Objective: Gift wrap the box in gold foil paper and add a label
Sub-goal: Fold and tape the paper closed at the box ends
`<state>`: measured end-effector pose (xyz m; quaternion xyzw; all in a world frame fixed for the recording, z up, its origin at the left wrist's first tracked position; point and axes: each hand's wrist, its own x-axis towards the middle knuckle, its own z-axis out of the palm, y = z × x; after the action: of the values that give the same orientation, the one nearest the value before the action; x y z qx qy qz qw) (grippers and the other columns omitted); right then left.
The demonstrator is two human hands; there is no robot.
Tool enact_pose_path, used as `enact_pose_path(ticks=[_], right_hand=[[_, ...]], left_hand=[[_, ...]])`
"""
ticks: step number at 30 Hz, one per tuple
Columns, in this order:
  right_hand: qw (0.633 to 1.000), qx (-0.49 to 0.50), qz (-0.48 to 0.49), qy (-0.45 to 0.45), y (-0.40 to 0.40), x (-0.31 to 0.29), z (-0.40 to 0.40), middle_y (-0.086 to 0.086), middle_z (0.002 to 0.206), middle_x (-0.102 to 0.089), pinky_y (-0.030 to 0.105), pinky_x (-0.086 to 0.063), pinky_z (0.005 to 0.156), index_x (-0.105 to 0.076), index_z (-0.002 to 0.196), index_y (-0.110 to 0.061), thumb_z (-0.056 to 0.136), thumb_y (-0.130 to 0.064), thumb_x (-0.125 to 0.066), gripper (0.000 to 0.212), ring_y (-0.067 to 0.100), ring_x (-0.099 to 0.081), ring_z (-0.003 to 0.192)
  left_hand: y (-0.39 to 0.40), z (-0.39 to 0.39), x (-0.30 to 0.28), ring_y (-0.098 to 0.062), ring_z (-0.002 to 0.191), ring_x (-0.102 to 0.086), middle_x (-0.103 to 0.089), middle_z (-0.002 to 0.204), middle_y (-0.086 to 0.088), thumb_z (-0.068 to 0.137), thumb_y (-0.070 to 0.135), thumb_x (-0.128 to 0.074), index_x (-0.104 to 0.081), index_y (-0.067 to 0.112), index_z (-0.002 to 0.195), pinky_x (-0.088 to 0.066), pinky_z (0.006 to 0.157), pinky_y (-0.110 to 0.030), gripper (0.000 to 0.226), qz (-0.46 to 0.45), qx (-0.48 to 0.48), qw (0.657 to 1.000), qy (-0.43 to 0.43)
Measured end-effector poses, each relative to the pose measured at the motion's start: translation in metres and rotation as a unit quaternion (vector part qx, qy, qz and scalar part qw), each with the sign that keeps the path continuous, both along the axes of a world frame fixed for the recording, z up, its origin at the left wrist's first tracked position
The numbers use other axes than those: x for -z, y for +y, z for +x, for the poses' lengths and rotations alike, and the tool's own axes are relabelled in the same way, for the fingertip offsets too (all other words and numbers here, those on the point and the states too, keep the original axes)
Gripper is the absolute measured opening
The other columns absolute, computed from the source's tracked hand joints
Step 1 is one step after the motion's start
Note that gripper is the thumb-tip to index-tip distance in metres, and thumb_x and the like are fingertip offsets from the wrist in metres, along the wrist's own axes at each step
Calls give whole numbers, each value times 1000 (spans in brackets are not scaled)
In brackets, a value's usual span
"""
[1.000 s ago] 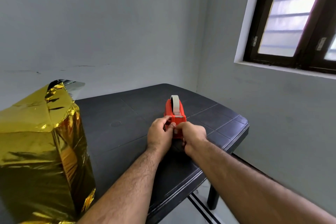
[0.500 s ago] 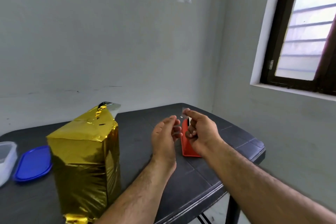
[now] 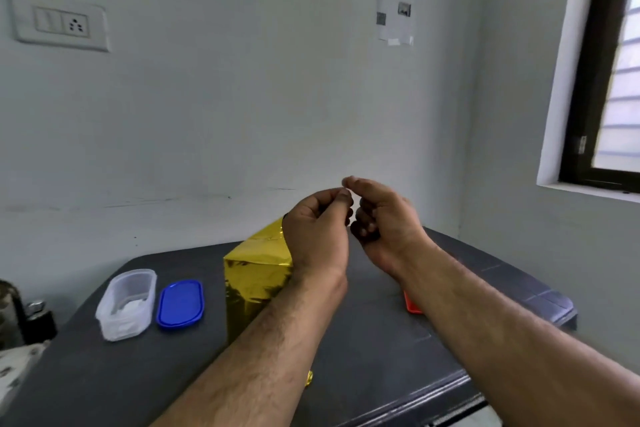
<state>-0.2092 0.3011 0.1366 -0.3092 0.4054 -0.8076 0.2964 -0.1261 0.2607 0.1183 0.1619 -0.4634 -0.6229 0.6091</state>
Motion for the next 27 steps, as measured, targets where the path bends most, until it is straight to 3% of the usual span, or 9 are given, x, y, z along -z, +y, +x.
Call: enact_pose_path(ticks=[4,7,10,13,16,18,21,24,27], right_hand=[[980,88,35,176,-3,-10,8,7,56,-41,28,-31,48,-79,77,-6,79,-33,-91,29,17,-35,48],[963,167,66,199,-16,-7,6,9,60,-56,28,-46,51,-77,77,-4,82,-52,-86,49,19,-51,53],[947,89,145,274,-41,1,-3,4,102,-77,38,-57,84,-79,108,-16,71,-61,-85,59,23,-72,98],[905,-94,257,325,-59,5,-2,0,134,-68,43,-51,105,-61,141,-22,63,-52,-88,88,19,-60,126],[867,-166,317,348,-67,1,6,6,126,-72,40,-57,82,-62,138,-23,79,-27,-90,66,22,-68,106],[848,-169,339,372,-70,-2,8,11,120,-75,35,-57,68,-66,133,-23,83,-16,-89,56,22,-71,92],[857,-165,345,346,-74,-3,8,11,101,-75,31,-56,60,-71,115,-11,81,-10,-89,38,20,-69,78],[866,-167,353,313,-75,-1,10,6,83,-73,32,-59,64,-69,96,-11,80,-6,-89,26,17,-69,69],[867,-148,364,305,-71,-1,17,3,75,-72,32,-60,64,-69,87,-10,83,-4,-86,19,17,-70,65]], left_hand=[[-12,46,-23,-16,69,-67,-77,76,-10,87,2,-75,-79,13,75,-59,68,-32,17,-62,-10,994,-95],[-33,86,-33,-17,63,-64,-74,71,-10,87,1,-73,-78,6,78,-55,62,-31,12,-91,-9,983,-159],[-66,126,-39,-24,69,-61,-70,74,-14,92,2,-68,-74,0,85,-51,65,-35,9,-96,61,966,-231],[-90,153,-38,-24,73,-63,-71,84,-18,97,3,-65,-73,-2,94,-51,67,-36,10,-136,172,898,-381],[-99,165,-36,-19,76,-65,-73,90,-16,100,8,-65,-74,-2,101,-55,70,-33,14,-169,217,834,-478],[-103,170,-37,-19,81,-67,-75,93,-14,101,9,-66,-75,3,100,-57,72,-33,11,-180,223,818,-499],[-111,175,-40,-22,88,-68,-76,100,-15,102,8,-65,-73,2,104,-58,74,-34,11,-168,223,820,-500],[-112,177,-42,-21,85,-69,-76,102,-17,103,9,-63,-71,0,107,-60,73,-33,13,-160,215,825,-498],[-105,173,-39,-20,77,-68,-75,96,-18,103,8,-63,-70,0,104,-58,67,-32,11,-135,205,855,-457]])
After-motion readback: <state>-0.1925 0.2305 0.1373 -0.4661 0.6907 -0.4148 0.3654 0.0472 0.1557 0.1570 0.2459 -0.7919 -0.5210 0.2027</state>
